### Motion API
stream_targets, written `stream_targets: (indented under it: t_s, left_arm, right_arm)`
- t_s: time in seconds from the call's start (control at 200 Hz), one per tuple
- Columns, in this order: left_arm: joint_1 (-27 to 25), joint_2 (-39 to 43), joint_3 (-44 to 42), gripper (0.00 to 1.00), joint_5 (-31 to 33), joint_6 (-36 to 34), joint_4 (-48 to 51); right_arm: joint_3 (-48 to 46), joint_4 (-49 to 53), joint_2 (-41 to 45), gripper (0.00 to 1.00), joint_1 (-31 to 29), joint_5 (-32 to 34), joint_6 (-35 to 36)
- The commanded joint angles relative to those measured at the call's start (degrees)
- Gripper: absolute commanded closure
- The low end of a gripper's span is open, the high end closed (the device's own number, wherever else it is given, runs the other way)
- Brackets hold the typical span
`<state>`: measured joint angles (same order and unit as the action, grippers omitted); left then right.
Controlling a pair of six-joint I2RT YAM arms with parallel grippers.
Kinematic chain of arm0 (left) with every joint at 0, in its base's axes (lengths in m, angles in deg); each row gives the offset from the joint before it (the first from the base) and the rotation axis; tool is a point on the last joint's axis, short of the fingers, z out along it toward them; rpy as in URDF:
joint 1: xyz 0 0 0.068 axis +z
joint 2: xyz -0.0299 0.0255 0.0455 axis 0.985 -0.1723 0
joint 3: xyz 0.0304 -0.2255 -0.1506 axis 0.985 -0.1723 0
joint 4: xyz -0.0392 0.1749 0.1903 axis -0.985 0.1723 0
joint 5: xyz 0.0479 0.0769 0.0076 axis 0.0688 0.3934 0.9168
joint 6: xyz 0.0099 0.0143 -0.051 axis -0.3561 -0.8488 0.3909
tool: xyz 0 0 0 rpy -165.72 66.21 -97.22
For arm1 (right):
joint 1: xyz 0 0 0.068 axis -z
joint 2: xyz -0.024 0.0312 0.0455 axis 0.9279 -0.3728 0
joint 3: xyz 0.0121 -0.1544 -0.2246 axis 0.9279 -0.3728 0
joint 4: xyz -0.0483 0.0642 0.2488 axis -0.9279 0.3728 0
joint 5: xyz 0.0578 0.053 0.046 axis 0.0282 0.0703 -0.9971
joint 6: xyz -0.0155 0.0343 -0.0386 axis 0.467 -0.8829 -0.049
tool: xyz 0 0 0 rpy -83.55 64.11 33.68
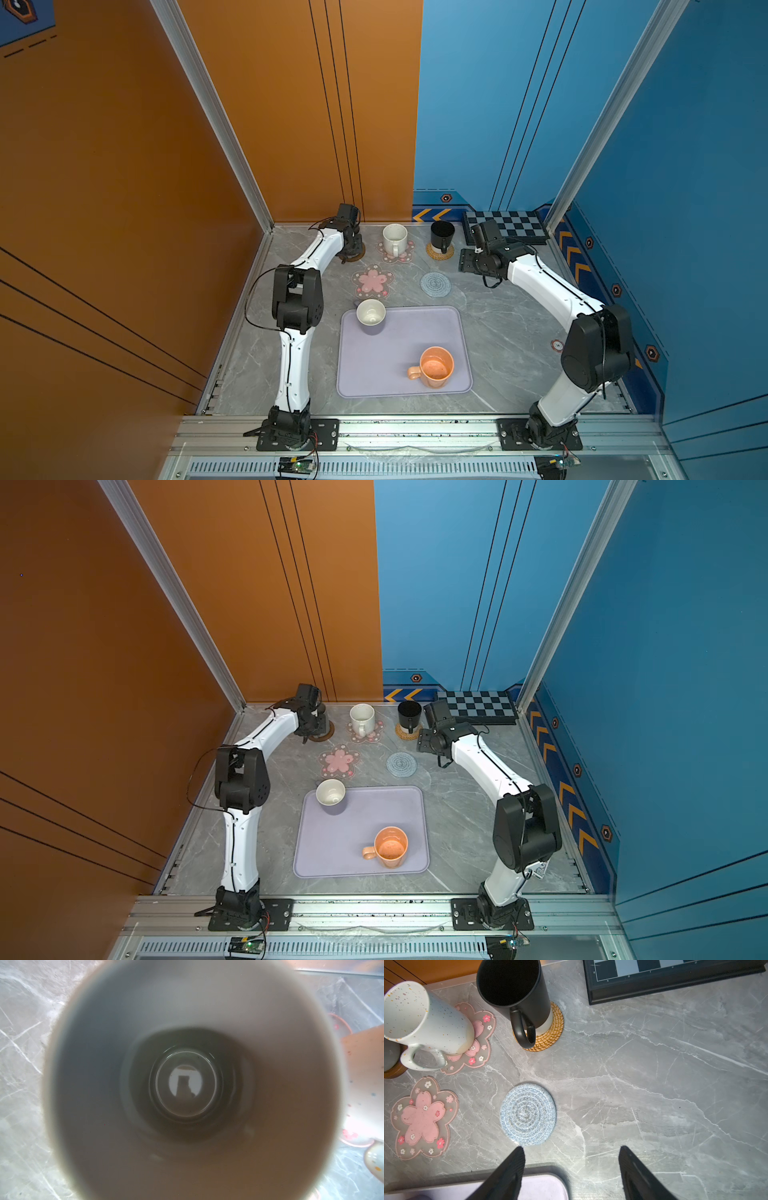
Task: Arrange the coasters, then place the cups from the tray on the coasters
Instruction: 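Settle the grey mug down on the brown wooden coaster with the left gripper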
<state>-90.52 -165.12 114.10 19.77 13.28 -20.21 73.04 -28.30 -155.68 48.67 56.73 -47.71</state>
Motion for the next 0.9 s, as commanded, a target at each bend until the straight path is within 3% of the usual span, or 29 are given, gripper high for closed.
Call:
stream_targets:
  t_s: [0.0,0.586,0.766,0.891]
  left_arm:
    - [0.4,0.4,2.6,1.00,1.9,0.4,-2.7]
    - [0.9,-0.2,1.7,1.00,0.7,1.8,-2.6]
    - [1.5,-0.5,1.5,0.84,0.4,3.4,-2.1]
    - [1.5,-0.6,1.2,0.82,-0.4,3.4,-2.1]
  right_arm:
    - [0.9,1.7,0.3,0.26,-0.1,-0.6,0.9]
    - [0.8,1.8,-0.8,0.26,-0.3,-1.9,1.0]
    - [0.8,1.8,-0.9,0.26,-0.4,-2.2,1.0]
    - [0.6,1.8,-0.9,0.26,-0.4,-2.2,1.0]
